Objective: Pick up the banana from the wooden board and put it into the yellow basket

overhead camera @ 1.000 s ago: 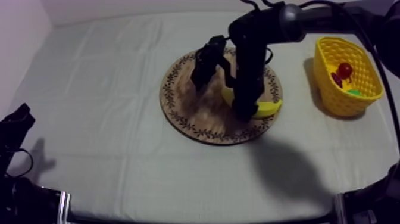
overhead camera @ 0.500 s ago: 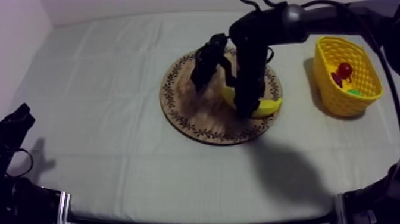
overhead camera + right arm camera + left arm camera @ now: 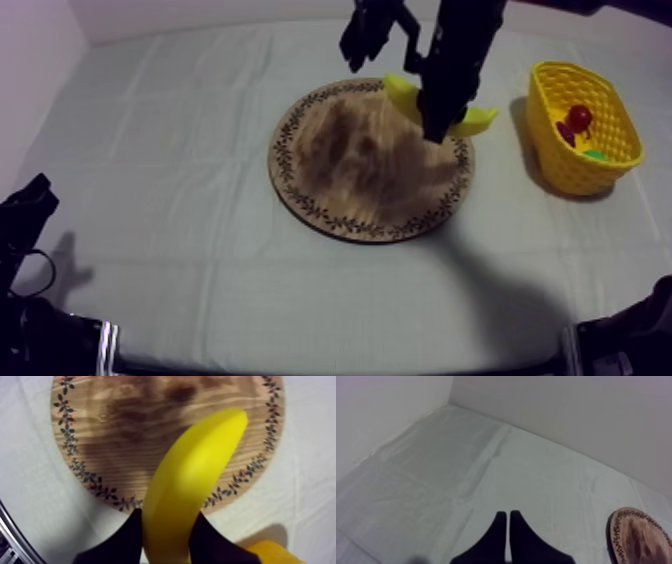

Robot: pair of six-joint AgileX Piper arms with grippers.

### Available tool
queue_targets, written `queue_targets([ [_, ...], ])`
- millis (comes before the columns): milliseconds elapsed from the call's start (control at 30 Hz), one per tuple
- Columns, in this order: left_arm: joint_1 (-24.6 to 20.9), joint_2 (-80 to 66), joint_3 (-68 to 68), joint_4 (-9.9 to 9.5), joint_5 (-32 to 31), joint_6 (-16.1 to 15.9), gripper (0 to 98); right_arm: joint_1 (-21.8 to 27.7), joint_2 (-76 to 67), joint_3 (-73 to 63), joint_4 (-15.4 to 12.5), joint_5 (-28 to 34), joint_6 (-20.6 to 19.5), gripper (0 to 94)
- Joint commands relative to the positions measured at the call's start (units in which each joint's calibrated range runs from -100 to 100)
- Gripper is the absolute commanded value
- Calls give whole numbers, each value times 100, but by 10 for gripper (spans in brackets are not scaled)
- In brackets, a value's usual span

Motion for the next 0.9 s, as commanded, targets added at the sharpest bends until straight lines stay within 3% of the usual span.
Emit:
queue_targets([
  [0,1,0,3,3,0,-1,1,6,-336,-62,7,106,-6,176],
  [467,1,0,3,3,0,-1,1,212,-1334,-262,-78,737,-271,184],
  [867,1,0,3,3,0,-1,1,1228,-1527,-52,-185,1029,-476,193],
])
